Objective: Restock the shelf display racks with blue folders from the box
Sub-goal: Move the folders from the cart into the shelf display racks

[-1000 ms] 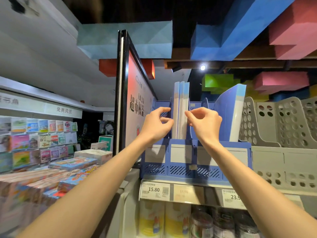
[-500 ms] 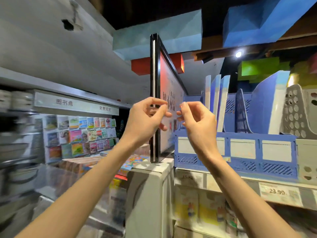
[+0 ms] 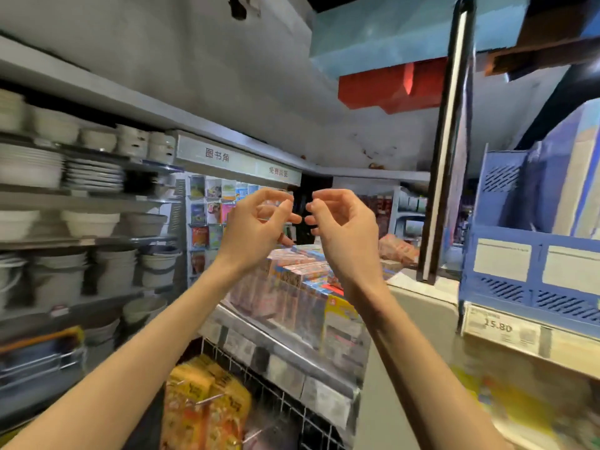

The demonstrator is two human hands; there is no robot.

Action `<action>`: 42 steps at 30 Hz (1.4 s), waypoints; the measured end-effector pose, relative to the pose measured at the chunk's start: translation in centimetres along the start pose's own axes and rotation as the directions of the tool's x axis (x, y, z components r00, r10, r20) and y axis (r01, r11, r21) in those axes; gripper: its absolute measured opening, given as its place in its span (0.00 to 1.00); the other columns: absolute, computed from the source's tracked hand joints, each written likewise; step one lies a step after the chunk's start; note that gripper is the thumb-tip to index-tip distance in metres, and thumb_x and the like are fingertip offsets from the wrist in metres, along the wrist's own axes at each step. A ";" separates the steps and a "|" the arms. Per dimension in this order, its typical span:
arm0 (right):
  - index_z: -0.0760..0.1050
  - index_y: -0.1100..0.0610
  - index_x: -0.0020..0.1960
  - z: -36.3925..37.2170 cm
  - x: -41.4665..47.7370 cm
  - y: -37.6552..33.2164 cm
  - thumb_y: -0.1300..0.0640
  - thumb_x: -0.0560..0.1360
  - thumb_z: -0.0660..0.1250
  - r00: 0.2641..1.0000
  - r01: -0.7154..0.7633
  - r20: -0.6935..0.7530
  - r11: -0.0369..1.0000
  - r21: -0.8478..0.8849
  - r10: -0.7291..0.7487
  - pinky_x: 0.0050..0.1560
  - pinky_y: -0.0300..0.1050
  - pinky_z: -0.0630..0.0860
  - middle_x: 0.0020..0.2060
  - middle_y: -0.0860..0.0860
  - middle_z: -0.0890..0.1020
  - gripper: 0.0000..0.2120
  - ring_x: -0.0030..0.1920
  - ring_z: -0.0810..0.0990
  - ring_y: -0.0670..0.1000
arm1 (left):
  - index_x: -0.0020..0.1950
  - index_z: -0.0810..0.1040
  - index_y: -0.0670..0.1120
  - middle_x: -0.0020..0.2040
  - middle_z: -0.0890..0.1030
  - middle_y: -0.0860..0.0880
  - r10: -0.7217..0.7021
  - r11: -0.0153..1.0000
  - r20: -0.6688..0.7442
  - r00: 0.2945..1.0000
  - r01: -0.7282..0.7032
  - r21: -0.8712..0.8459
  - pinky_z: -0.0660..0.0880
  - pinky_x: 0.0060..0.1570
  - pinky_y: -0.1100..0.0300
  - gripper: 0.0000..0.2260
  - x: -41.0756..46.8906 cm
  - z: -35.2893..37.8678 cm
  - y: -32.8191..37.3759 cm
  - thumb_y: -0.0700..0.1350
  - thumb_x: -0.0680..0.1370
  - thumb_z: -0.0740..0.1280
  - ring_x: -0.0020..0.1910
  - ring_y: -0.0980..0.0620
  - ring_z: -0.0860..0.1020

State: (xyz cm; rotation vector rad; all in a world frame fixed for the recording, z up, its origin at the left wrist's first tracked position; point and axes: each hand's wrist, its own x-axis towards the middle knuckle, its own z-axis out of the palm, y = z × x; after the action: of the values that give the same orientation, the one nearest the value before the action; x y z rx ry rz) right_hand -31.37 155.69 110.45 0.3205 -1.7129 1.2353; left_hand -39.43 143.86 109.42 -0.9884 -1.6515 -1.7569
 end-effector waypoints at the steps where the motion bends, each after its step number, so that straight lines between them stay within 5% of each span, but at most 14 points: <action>1: 0.79 0.53 0.49 1.8 -0.4 0.5 0.59 0.78 0.67 1.000 -0.010 0.007 1.000 0.010 0.010 0.48 0.49 0.82 0.42 0.48 0.85 0.04 0.44 0.85 0.48 | 0.56 0.80 0.41 0.43 0.87 0.43 -0.007 1.000 -0.014 1.000 0.007 -0.002 0.80 0.32 0.53 0.07 0.1 -1.7 -1.3 0.43 0.82 0.67 0.34 0.41 0.85; 4: 0.79 0.53 0.49 6.6 -1.3 1.8 0.60 0.78 0.68 0.999 -0.025 0.031 0.999 0.039 0.023 0.45 0.42 0.80 0.40 0.47 0.84 0.03 0.41 0.84 0.44 | 0.53 0.80 0.44 0.42 0.87 0.45 -0.007 1.000 -0.048 0.999 0.006 -0.019 0.82 0.34 0.45 0.04 0.3 -5.9 -4.8 0.44 0.81 0.67 0.38 0.37 0.85; 9: 0.79 0.52 0.49 16.2 -3.7 5.0 0.58 0.77 0.68 0.988 -0.144 0.067 0.988 0.048 0.141 0.52 0.56 0.82 0.43 0.50 0.85 0.03 0.45 0.84 0.47 | 0.51 0.79 0.46 0.41 0.87 0.45 -0.117 0.993 -0.083 0.990 0.116 -0.017 0.80 0.30 0.55 0.03 -0.3 -13.8 -11.0 0.42 0.82 0.66 0.32 0.41 0.84; 15: 0.79 0.50 0.47 25.8 -8.9 9.5 0.59 0.77 0.67 0.963 -0.270 0.032 0.960 0.067 0.269 0.51 0.59 0.82 0.41 0.49 0.85 0.04 0.45 0.84 0.50 | 0.57 0.78 0.38 0.43 0.86 0.42 -0.289 0.957 -0.110 0.951 0.290 -0.006 0.70 0.22 0.67 0.08 -3.0 -21.4 -18.7 0.41 0.83 0.65 0.26 0.51 0.81; 20: 0.79 0.47 0.47 34.0 -14.8 14.3 0.53 0.74 0.67 0.889 -0.453 0.080 0.891 0.023 0.450 0.51 0.59 0.81 0.42 0.47 0.85 0.04 0.46 0.85 0.50 | 0.55 0.79 0.41 0.45 0.86 0.41 -0.446 0.887 -0.136 0.884 0.457 0.062 0.70 0.24 0.67 0.06 -8.5 -28.6 -26.7 0.41 0.83 0.65 0.26 0.47 0.81; 27: 0.80 0.49 0.45 43.2 -23.8 22.4 0.57 0.73 0.66 0.698 -0.694 0.198 0.718 -0.050 0.688 0.50 0.59 0.81 0.41 0.51 0.86 0.05 0.44 0.85 0.53 | 0.55 0.77 0.42 0.42 0.86 0.42 -0.676 0.683 -0.215 0.705 0.709 0.175 0.74 0.25 0.62 0.04 -17.6 -35.9 -37.8 0.41 0.83 0.64 0.26 0.47 0.81; 32: 0.80 0.51 0.45 48.4 -29.1 30.0 0.58 0.74 0.65 0.470 -0.855 0.266 0.509 -0.102 0.842 0.52 0.59 0.81 0.38 0.52 0.85 0.06 0.39 0.83 0.51 | 0.55 0.77 0.40 0.44 0.86 0.42 -0.796 0.492 -0.253 0.551 0.830 0.262 0.69 0.22 0.67 0.07 -21.6 -40.1 -43.8 0.43 0.83 0.64 0.24 0.49 0.80; 36: 0.81 0.53 0.42 50.5 -32.1 36.0 0.54 0.74 0.66 0.336 -0.898 0.253 0.390 -0.205 0.907 0.52 0.59 0.81 0.37 0.50 0.85 0.06 0.43 0.84 0.55 | 0.59 0.76 0.43 0.44 0.85 0.45 -0.850 0.350 -0.264 0.457 0.862 0.366 0.72 0.24 0.64 0.08 -23.1 -42.3 -48.0 0.45 0.83 0.63 0.32 0.45 0.83; 39: 0.81 0.54 0.41 52.4 -34.3 40.9 0.51 0.72 0.65 0.236 -0.902 0.267 0.313 -0.298 0.934 0.53 0.59 0.80 0.37 0.51 0.85 0.09 0.45 0.84 0.58 | 0.60 0.76 0.49 0.43 0.85 0.48 -0.864 0.270 -0.233 0.446 0.802 0.532 0.81 0.39 0.49 0.09 -24.3 -44.5 -51.7 0.50 0.83 0.62 0.33 0.49 0.83; 42: 0.80 0.56 0.40 54.0 -35.8 44.3 0.55 0.76 0.64 0.188 -0.861 0.291 0.300 -0.410 0.938 0.53 0.59 0.80 0.38 0.56 0.85 0.10 0.45 0.83 0.61 | 0.62 0.75 0.54 0.45 0.82 0.54 -0.859 0.224 -0.181 0.479 0.669 0.709 0.78 0.36 0.53 0.09 -25.5 -45.9 -54.3 0.52 0.83 0.60 0.34 0.52 0.82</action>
State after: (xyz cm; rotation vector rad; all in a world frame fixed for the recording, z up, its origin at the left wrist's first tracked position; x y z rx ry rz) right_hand -72.59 119.52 54.29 -0.7431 -2.5889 1.9531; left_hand -74.27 102.01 57.11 0.1260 -3.0366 -1.1584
